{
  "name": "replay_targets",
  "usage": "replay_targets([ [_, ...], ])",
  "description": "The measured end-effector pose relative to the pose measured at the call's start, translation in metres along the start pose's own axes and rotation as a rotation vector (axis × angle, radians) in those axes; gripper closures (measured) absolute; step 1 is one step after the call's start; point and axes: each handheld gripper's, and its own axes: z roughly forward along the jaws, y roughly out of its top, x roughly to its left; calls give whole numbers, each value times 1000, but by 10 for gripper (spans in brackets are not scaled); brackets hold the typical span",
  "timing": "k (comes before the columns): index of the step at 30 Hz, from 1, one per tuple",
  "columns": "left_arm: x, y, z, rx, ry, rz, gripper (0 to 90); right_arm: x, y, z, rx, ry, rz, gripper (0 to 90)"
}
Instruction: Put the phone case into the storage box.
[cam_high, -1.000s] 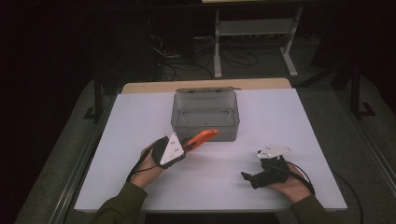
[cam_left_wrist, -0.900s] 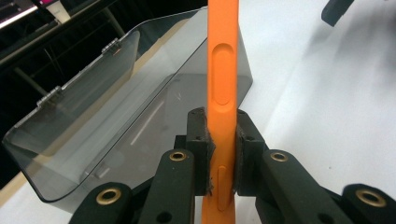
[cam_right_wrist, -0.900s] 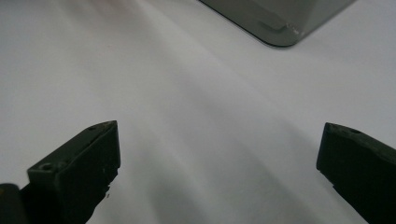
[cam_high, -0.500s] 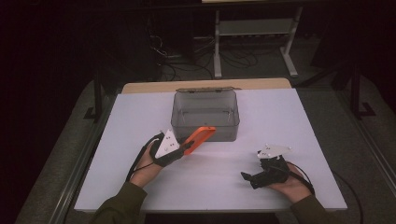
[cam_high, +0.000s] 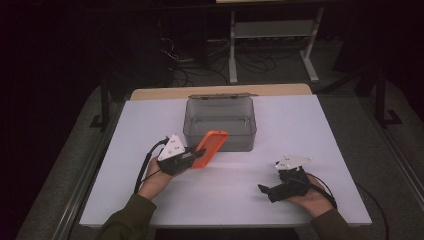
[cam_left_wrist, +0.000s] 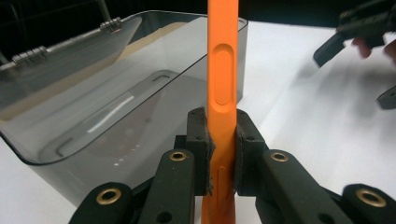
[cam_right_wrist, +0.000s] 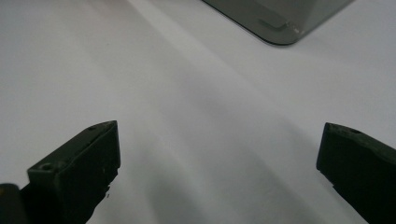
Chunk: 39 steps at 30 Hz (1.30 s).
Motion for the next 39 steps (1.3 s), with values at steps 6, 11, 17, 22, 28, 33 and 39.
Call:
replay_targets([
  [6,4,-2,-1,-3,-15,-24,794,0,0,0,-1,0,4,0],
  [11,4,-2,-2,1,-16,-16,794,0,0,0,0,0,1,0],
  [17,4,0,-3,-1,-18,-18,794,0,0,0,0,-1,-2,0],
  [22,5,2,-4,-2,-21,-15,794,0,0,0,0,-2,-2,0],
  [28,6,8,-5,-3,-29,-18,793,1,0,0,1,-3,0,0],
  [33,8,13,-6,-11,-33,-29,794,0,-1,-1,0,-4,-1,0],
  [39,11,22,-7,-8,-39,-27,794,0,-1,-1,-1,-4,0,0],
])
